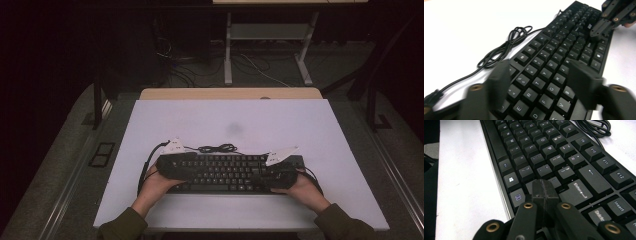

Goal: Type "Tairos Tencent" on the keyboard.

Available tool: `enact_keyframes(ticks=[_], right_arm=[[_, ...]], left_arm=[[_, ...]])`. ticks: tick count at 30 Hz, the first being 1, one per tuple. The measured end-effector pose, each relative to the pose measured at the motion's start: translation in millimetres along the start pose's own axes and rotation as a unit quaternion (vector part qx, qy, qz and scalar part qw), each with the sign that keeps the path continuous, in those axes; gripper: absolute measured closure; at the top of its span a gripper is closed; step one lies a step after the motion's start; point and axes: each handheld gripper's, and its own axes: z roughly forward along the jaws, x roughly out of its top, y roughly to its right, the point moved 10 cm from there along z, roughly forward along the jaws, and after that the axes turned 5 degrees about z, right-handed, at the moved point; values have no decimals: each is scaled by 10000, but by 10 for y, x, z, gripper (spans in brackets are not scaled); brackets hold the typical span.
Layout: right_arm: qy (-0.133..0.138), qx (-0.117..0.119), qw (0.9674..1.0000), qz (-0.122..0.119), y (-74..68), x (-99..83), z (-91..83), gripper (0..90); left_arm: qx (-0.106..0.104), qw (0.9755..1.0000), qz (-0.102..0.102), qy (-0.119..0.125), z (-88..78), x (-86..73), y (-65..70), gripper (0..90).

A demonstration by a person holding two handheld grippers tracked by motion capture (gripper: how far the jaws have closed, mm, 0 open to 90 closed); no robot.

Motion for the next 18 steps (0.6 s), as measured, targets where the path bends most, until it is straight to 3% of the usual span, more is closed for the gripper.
enact_keyframes(ticks=[6,11,18], right_arm=[[13,10,10000,10,2,-3,0,892],[10,24,10000,9,-7,-8,0,892],[13,32,10000,9,-9,-12,-1,891]], left_arm=[[-142,9996,131,-209,96,-5,27,707],[-202,9991,155,-341,164,-10,30,879],[-216,9981,176,-545,213,-78,16,893]])
